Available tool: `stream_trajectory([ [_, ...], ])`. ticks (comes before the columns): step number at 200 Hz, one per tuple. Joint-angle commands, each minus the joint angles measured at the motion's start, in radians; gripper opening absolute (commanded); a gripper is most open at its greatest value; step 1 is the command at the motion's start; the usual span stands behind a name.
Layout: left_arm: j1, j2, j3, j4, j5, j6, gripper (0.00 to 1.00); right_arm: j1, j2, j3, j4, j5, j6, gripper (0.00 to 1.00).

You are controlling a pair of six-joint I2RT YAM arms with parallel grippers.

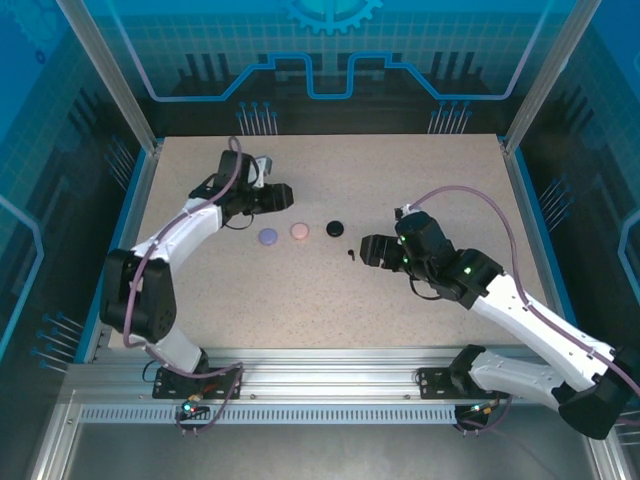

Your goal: Insert wireless bluetooth earbuds into charging case

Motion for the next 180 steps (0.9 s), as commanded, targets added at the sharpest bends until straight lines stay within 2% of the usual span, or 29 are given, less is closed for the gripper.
stream_trajectory([
  [1,0.017,-0.067,-0.005,-0.032,-0.039,0.012,0.72,0.006,0.037,0.055,-0.039,0.050,-0.064,0.81],
  [11,0.019,-0.095,-0.022,-0.015,-0.050,-0.005,0.79,0.004,0.059,0.072,-0.044,0.052,-0.078,0.81],
  [17,0.021,-0.110,-0.030,-0.004,-0.060,-0.025,0.96,0.003,0.074,0.084,-0.048,0.057,-0.085,0.81],
  [21,0.023,-0.122,-0.036,0.003,-0.064,-0.038,0.99,0.002,0.083,0.090,-0.050,0.059,-0.088,0.81],
  [44,0.033,-0.164,-0.045,0.022,-0.072,-0.094,0.99,-0.003,0.137,0.134,-0.054,0.061,-0.126,0.81],
  [90,0.034,-0.275,-0.052,0.025,-0.194,-0.115,0.99,-0.035,0.262,0.230,-0.056,0.033,-0.271,0.84],
  [142,0.036,-0.525,-0.295,0.296,-0.365,-0.236,0.99,-0.104,0.420,0.316,0.024,-0.114,-0.428,0.88],
  [158,0.037,-0.569,-0.324,0.310,-0.406,-0.244,0.99,-0.111,0.486,0.355,0.038,-0.154,-0.471,0.88],
  [180,0.039,-0.600,-0.323,0.303,-0.381,-0.199,0.99,-0.112,0.601,0.434,0.020,-0.156,-0.528,0.88],
])
